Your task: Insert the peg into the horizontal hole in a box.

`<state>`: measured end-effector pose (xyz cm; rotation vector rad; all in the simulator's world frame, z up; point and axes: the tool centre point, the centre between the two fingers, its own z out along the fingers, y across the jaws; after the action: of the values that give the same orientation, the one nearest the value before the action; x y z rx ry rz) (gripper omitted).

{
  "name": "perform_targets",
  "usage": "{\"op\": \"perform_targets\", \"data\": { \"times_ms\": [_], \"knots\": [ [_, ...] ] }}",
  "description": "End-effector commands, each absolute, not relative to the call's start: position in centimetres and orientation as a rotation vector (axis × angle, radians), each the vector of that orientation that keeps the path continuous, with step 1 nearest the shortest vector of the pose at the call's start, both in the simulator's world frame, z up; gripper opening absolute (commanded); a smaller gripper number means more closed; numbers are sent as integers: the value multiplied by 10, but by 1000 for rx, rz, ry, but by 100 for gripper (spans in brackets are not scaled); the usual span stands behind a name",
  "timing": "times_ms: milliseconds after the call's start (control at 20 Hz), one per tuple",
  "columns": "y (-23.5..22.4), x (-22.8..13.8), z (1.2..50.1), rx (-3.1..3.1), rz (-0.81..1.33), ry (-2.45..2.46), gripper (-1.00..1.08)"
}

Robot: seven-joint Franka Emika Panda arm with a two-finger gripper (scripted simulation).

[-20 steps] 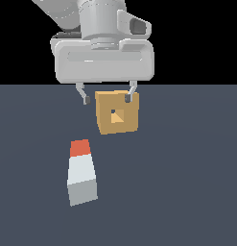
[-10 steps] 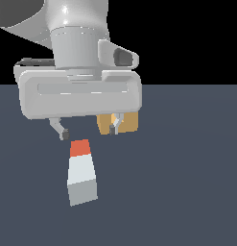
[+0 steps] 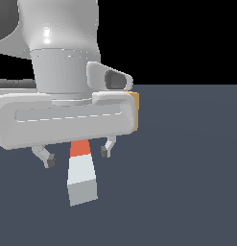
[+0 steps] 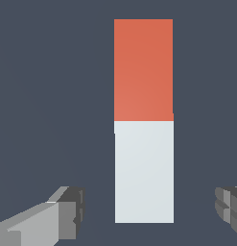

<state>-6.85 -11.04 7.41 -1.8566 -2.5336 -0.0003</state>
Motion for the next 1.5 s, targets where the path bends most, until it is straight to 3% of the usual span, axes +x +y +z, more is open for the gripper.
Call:
{"op": "perform_targets", "data": {
  "times_ms": [0,600,1350,1400,1450],
  "knots": [
    [-114,-69,71,-1846,0,-2541,100],
    [-113,-68,69,-1850,0,-2539,100],
    [-112,-68,23,-1851,0,-2538,100],
    [-112,-68,23,-1851,0,-2538,-100],
    [-112,-68,23,-1851,0,-2538,-100]
  ]
}}
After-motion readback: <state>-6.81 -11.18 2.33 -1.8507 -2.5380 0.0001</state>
